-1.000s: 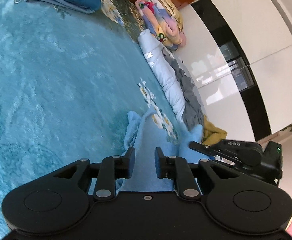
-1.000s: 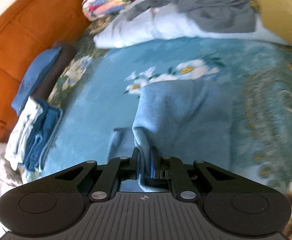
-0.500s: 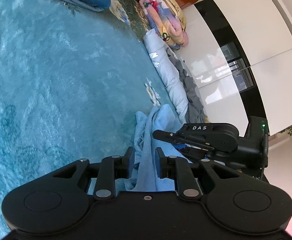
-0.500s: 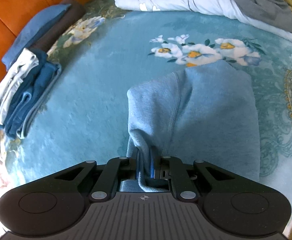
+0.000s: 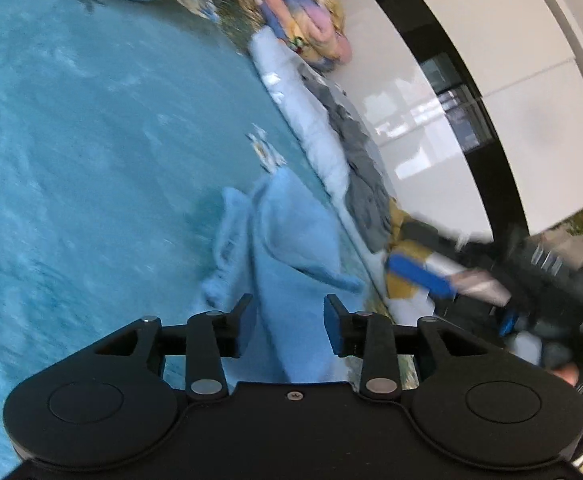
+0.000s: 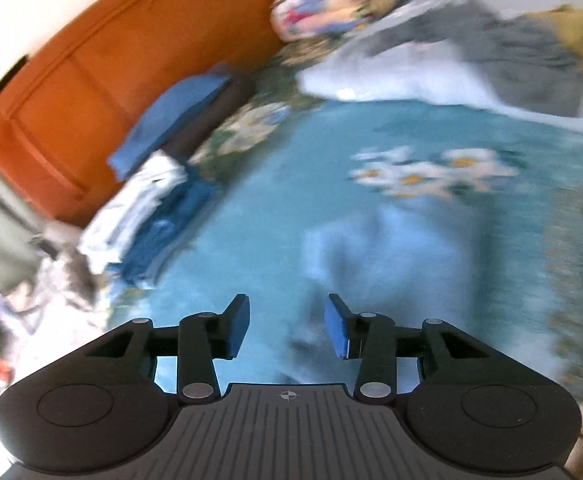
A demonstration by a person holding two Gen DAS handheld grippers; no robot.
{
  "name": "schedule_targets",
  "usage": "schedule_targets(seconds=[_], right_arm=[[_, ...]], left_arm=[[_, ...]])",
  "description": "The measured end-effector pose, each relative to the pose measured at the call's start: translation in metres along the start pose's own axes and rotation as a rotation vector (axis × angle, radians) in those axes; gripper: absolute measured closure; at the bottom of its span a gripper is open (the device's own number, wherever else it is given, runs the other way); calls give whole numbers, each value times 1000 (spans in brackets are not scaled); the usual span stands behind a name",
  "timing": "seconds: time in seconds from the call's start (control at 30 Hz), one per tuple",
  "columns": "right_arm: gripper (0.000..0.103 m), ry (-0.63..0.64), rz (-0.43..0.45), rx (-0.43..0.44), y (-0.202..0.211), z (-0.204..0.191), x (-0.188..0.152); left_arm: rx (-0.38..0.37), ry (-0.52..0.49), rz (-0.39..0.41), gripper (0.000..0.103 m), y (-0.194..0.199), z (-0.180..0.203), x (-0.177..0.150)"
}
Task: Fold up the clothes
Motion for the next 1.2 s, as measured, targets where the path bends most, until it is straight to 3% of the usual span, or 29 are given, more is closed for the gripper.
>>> schedule_targets(seconds=[0.1, 0.3, 0.43, 0.53, 0.67, 0.87, 1.07, 1.2], right_arm=[[65, -63, 28, -8, 17, 39, -26], [64, -177, 48, 24, 23, 90, -49], [64, -188, 53, 46, 23, 102, -52], [64, -190, 55, 62, 21, 107, -51], [63, -203, 51, 79, 16, 114, -50], [62, -231, 38, 90, 6, 125, -55], [62, -247, 5, 88, -9, 130, -61], [61, -260, -6, 87, -15, 132, -61]], left_arm=[[12, -41, -28, 61, -16, 21, -5], [186, -144, -28, 61, -52, 57, -5], [279, -127, -11, 64, -63, 56, -1], [342, -106, 5, 74, -69, 52, 2], [360, -52, 50, 99, -56, 40, 1], [322, 106, 88, 101, -33, 6, -15], [341, 148, 62, 99, -35, -20, -27], [346, 125, 49, 99, -37, -21, -26]])
Point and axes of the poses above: each gripper's, at about its wrist camera, not at the fingertips, and y roughly against the way its jaws point, z to its right, x to its top, the point moved 7 cm from there along -y, roughly the way its jaws point, and after that the axes turned 13 degrees about -z, right-handed, at the moved point
